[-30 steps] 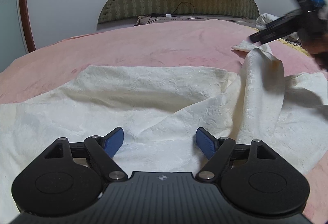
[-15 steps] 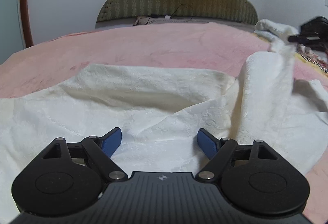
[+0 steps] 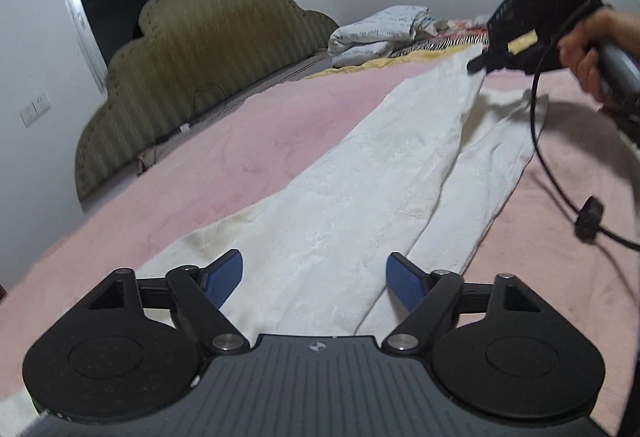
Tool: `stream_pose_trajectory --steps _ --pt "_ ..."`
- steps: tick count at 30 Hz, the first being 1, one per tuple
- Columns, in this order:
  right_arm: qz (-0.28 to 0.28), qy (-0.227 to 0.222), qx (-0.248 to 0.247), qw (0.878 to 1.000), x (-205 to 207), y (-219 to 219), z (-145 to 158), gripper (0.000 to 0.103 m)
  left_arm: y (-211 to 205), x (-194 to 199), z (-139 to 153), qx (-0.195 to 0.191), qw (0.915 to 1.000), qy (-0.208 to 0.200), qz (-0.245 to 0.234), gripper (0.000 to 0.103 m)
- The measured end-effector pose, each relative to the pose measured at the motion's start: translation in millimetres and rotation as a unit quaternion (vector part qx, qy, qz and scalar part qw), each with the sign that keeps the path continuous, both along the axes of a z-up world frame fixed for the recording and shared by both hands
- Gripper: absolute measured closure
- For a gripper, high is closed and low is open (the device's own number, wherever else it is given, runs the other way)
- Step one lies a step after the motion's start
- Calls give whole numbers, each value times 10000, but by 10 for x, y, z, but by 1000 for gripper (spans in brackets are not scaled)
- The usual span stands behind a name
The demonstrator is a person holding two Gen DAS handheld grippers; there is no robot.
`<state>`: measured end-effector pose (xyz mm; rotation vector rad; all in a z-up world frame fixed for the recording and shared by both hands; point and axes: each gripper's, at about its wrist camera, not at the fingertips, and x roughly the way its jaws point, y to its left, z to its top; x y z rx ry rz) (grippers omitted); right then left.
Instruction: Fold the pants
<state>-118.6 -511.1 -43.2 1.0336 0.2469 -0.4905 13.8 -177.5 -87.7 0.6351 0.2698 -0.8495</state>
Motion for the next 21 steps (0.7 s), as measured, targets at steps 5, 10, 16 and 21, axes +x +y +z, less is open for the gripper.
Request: stream_pose_trajectory --steps 5,10,16,21 --pt "58 -270 164 9995 0 -70 15 98 -116 -8 -136 316 9992 -28 -252 37" --pt "143 -361 55 9992 72 -103 97 98 -101 -64 -217 575 9973 -65 -455 37" --pt "115 -472 36 9988 70 -86 131 98 -144 68 -208 681 9969 84 -388 80" --pt "66 -481 20 9988 50 -86 145 98 -45 27 -22 237 9993 -76 -280 97"
